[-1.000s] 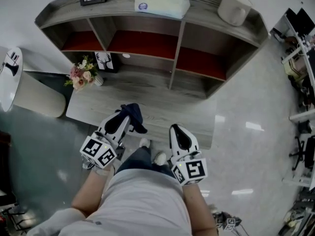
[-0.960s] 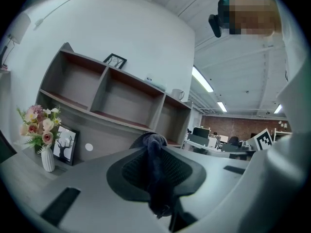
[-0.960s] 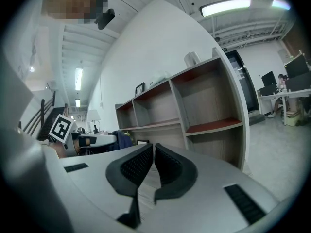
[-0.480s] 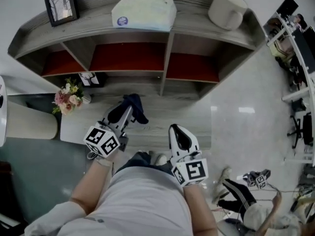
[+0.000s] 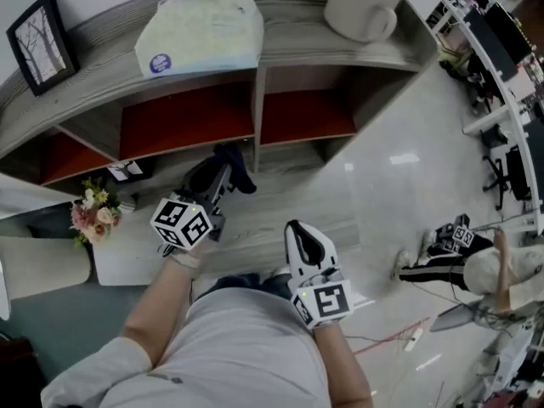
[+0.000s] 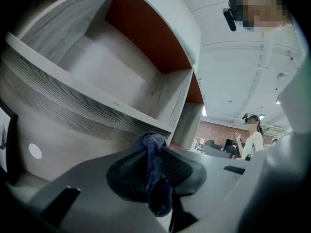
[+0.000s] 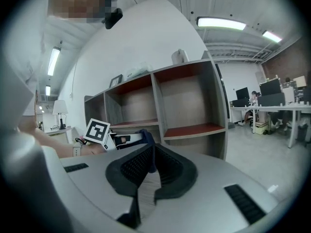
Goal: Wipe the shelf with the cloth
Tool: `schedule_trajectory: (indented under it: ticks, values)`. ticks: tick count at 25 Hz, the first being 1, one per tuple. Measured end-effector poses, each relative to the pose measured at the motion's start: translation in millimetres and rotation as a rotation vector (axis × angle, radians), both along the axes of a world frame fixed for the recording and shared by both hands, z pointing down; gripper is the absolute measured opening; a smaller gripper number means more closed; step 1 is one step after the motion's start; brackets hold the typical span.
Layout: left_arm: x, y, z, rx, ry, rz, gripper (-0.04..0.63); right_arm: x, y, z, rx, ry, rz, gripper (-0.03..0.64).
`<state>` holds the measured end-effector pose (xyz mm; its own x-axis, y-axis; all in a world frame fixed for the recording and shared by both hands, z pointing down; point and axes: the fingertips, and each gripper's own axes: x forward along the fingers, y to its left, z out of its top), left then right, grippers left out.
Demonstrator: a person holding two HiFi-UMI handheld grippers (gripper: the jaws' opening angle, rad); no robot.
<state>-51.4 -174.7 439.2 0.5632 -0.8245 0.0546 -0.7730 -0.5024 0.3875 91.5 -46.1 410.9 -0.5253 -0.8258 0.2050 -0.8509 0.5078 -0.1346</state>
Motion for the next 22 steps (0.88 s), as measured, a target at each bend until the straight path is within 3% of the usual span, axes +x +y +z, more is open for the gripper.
schedule_trajectory:
  ticks: [8,17,22]
  values:
    - [33,-42,5,0.012,0.051,0.061,0.074,22,-3,10,-0.033,0.021,0.131,0.025]
    - [37,-58,13,0.02,0.152,0.019,0.074,33,-2,23,-0.077,0.018,0.195,0.025]
    - [38,-63,29,-0.004,0.133,-0.002,0.074,43,0,27,-0.096,0.008,0.222,0.025]
